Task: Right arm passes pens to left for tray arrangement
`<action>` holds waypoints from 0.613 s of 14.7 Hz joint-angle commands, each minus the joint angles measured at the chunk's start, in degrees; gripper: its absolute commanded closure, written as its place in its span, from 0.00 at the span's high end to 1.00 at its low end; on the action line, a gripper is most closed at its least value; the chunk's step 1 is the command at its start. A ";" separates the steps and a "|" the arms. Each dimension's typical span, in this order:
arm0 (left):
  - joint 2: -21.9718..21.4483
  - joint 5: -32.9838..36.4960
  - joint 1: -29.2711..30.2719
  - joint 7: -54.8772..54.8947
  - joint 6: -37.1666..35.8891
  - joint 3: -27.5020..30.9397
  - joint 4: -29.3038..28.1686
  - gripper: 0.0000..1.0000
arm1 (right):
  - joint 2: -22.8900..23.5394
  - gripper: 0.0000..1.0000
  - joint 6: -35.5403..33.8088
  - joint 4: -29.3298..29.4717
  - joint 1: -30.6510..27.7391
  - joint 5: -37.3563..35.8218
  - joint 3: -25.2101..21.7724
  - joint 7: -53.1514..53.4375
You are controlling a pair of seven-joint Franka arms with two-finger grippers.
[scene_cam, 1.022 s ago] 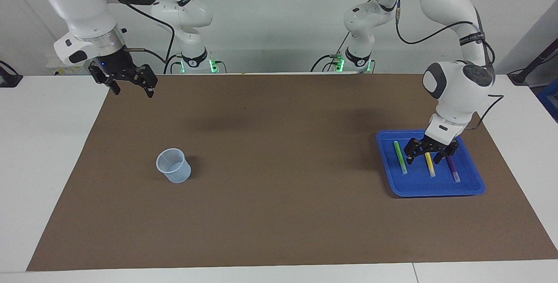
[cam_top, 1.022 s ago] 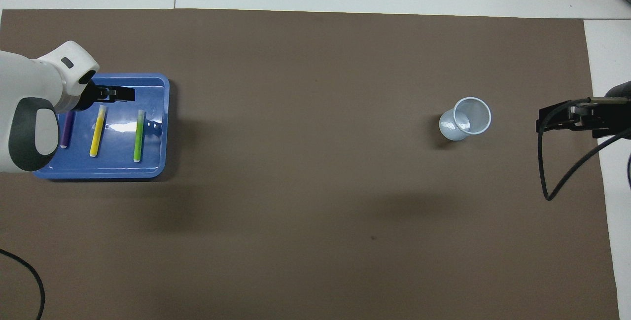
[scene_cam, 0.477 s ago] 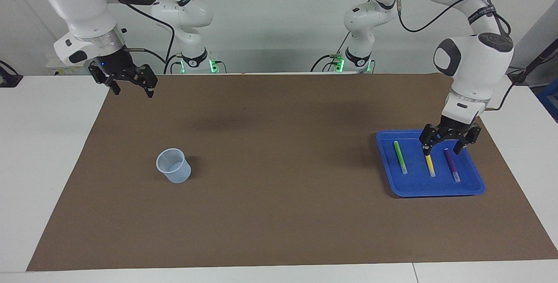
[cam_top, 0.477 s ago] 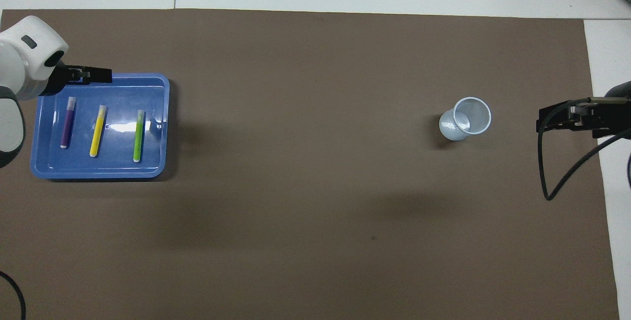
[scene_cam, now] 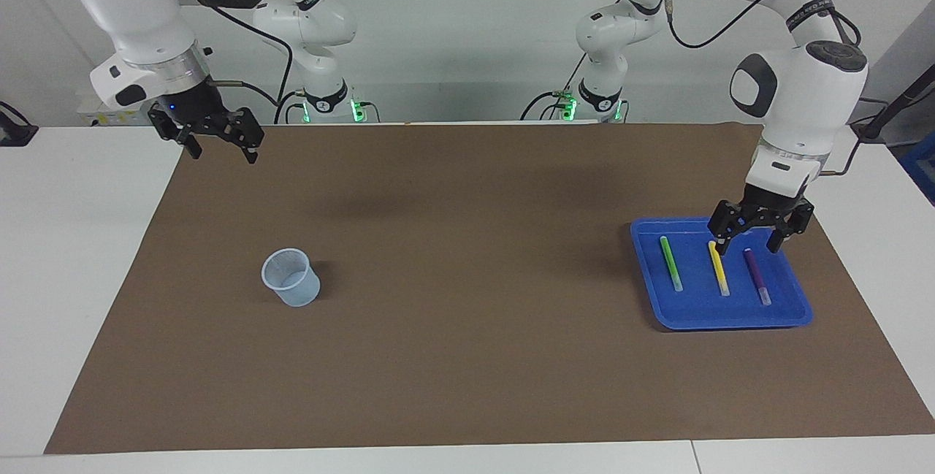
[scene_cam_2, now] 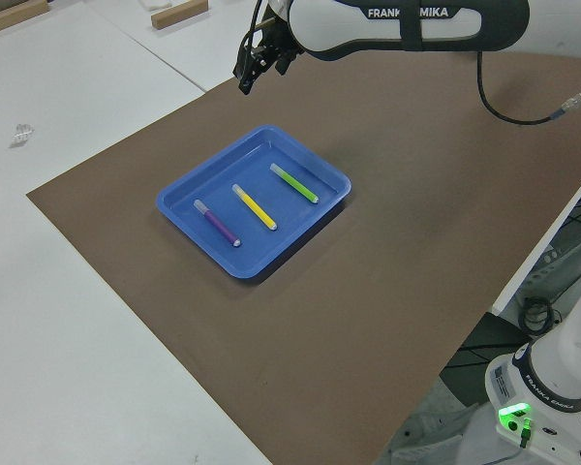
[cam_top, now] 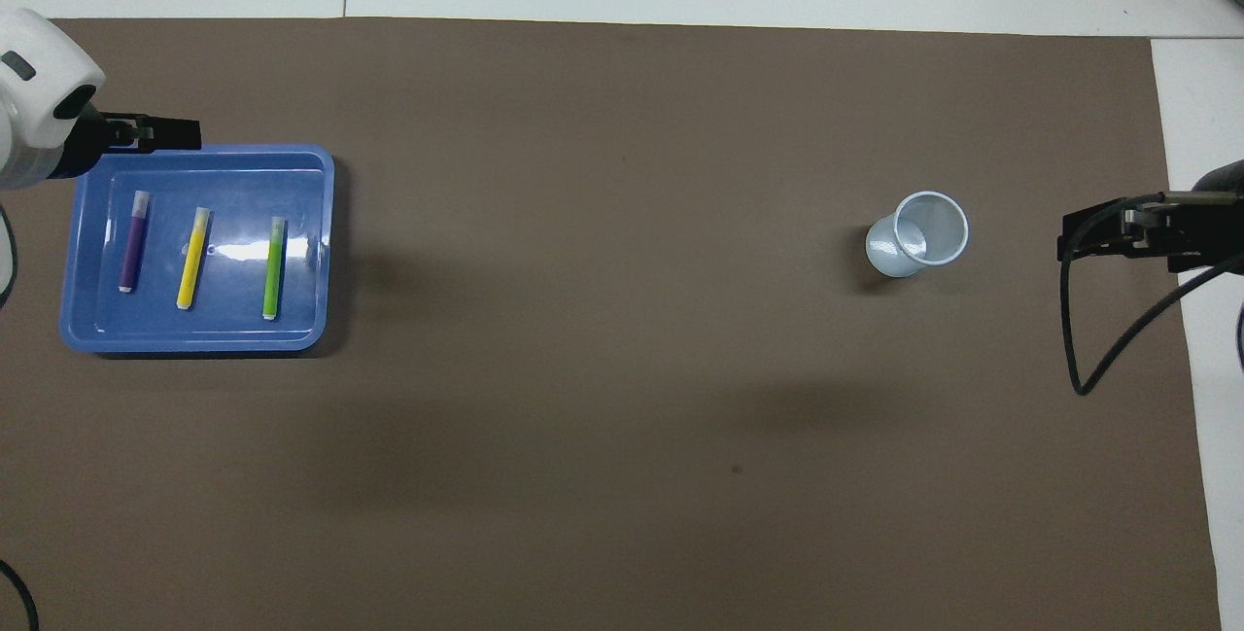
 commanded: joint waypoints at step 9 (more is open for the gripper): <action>-9.87 0.86 1.08 -0.42 -17.06 0.19 -0.74 0.99 | -1.13 1.00 -0.02 -1.10 0.18 0.47 -0.39 -0.85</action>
